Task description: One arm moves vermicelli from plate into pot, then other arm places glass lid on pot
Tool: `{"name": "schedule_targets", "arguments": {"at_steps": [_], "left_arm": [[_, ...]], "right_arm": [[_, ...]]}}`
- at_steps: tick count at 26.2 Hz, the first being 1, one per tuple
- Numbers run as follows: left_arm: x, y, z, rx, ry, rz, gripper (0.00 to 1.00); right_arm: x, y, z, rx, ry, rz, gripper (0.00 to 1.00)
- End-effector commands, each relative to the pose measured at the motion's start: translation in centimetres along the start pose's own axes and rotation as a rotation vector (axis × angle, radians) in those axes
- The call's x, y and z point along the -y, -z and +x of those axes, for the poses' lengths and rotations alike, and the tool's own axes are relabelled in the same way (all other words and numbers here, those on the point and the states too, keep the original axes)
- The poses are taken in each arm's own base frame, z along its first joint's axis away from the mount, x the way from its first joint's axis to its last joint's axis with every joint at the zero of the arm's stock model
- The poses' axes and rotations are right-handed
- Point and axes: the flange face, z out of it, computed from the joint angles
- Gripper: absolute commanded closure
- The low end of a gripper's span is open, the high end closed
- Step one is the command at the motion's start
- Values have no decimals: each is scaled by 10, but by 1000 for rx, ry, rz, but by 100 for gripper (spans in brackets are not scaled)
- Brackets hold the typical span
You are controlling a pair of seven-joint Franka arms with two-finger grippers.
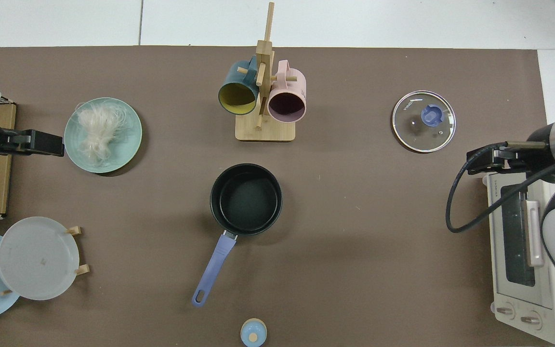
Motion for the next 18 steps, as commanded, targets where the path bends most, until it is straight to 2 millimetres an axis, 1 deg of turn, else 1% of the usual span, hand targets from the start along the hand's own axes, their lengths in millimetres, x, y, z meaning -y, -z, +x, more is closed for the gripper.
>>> {"name": "schedule_targets", "arguments": {"at_steps": [1,8,10,12,16,18], "left_arm": [[4,3,-1,-7,14,-1,0],[3,2,-2,-2,30,-1,0],[1,1,-4,5,53,-2,0],[-7,2,-3,-4,47,-2,0],[-9,2,-2,-13,50,-3,0],[-10,0,0,-10,91,-5,0]], "right_arm": [[-2,4,-3,-5,34,24,1],[-5,5,-2,-8,28,25,1],[-6,5,-2,-7,31,23,1],[-7,4,-2,-4,28,22,1],[-6,3,-2,-4,31,22,1],[-6,3,-3,-2,33,22,1]]}}
